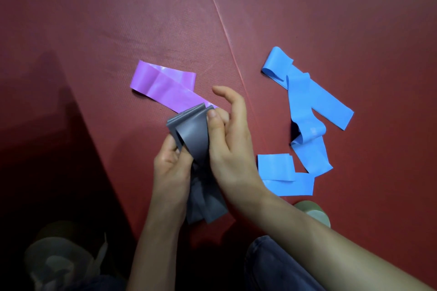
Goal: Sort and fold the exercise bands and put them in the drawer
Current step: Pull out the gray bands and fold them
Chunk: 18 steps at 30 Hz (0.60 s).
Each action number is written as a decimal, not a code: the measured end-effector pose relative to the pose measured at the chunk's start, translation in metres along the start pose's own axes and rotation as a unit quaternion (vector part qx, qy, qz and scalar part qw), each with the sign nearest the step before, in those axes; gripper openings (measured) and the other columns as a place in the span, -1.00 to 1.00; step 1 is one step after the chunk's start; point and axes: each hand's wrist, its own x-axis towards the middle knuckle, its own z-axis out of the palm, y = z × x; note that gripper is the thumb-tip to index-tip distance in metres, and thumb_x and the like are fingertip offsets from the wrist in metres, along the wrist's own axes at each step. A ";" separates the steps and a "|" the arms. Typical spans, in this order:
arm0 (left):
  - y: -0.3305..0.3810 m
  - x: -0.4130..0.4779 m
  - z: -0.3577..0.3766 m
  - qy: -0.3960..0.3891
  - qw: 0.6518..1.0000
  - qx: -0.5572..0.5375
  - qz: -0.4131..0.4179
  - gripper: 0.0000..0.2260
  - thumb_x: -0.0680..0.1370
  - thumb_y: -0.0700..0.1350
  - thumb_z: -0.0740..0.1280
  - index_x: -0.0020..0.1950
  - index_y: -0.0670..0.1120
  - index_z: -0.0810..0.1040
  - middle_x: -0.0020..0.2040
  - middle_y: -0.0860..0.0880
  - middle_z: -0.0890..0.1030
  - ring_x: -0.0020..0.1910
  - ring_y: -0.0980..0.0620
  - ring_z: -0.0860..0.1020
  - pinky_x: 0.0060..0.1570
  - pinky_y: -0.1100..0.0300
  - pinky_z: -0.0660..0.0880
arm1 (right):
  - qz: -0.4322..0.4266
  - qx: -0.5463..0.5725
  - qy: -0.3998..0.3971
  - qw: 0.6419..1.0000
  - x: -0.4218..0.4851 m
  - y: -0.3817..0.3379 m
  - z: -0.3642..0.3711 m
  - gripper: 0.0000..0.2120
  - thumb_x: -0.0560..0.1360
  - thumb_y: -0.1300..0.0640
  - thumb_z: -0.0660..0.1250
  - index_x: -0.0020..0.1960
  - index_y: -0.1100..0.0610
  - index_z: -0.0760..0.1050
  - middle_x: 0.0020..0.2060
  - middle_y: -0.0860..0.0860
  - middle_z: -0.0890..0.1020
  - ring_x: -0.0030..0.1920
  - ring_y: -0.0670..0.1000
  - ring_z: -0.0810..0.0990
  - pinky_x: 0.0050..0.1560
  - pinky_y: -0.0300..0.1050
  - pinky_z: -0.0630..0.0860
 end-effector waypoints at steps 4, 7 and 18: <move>-0.001 -0.001 -0.001 -0.010 0.999 0.041 0.009 -0.72 0.58 -0.32 0.05 0.00 -0.05 0.50 -0.22 0.16 0.69 -0.21 0.25 0.62 -0.20 0.41 0.51 | 0.002 -0.008 0.009 1.000 0.004 0.007 0.003 -0.72 0.53 0.11 0.05 0.23 -0.05 0.25 -0.37 0.12 0.45 -0.33 0.03 0.41 -0.15 0.21 0.43; 0.001 -0.003 -0.001 -0.009 0.999 0.045 0.015 -0.72 0.60 -0.27 0.01 -0.01 -0.04 0.49 -0.25 0.18 0.68 -0.23 0.28 0.61 -0.23 0.45 0.49 | 0.000 -0.008 0.001 1.000 0.004 0.011 0.004 -0.68 0.54 0.13 0.04 0.28 0.07 0.25 -0.38 0.09 0.39 -0.36 -0.05 0.35 -0.21 0.03 0.36; -0.001 0.000 -0.005 -0.028 0.999 0.042 0.008 -0.79 0.53 -0.22 0.16 0.04 -0.02 0.53 -0.12 0.15 0.68 -0.10 0.22 0.61 -0.13 0.39 0.50 | -0.012 -0.017 0.034 0.999 0.001 0.012 0.003 -0.72 0.55 0.14 0.04 0.25 0.05 0.29 -0.39 0.05 0.42 -0.36 -0.08 0.37 -0.19 0.11 0.40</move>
